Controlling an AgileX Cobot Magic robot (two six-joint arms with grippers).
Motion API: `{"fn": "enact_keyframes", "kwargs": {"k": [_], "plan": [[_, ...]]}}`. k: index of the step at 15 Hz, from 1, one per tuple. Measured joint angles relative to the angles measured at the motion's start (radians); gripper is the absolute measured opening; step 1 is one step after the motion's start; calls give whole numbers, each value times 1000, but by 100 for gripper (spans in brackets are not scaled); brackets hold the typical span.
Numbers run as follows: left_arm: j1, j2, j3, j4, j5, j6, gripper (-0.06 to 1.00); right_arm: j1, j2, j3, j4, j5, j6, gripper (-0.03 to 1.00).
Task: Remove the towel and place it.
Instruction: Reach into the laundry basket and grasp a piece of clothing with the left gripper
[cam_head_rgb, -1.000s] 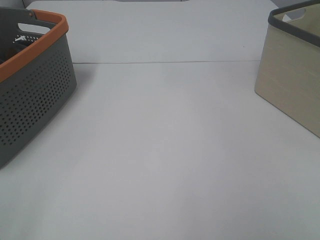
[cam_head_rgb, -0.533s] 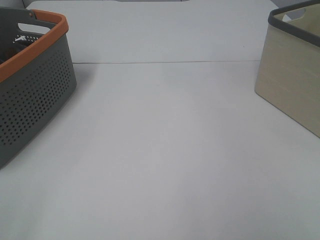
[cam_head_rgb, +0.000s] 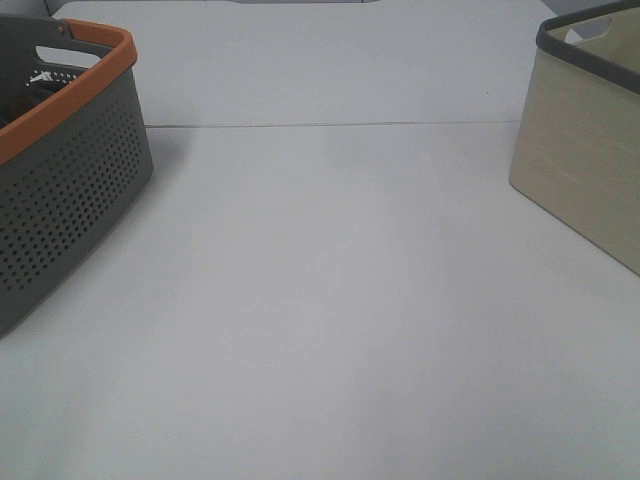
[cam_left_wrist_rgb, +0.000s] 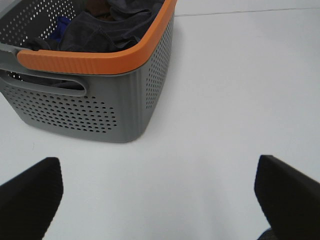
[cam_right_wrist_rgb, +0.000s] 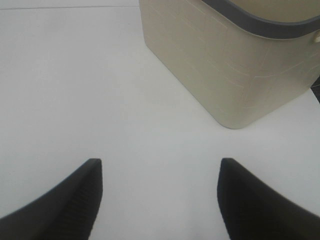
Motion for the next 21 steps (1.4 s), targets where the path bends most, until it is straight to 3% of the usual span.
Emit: {"fn": "enact_keyframes", "kwargs": {"k": [21], "plan": [[0, 0, 0, 0, 0, 0, 98, 0, 0, 0, 0, 0, 0, 59]]}}
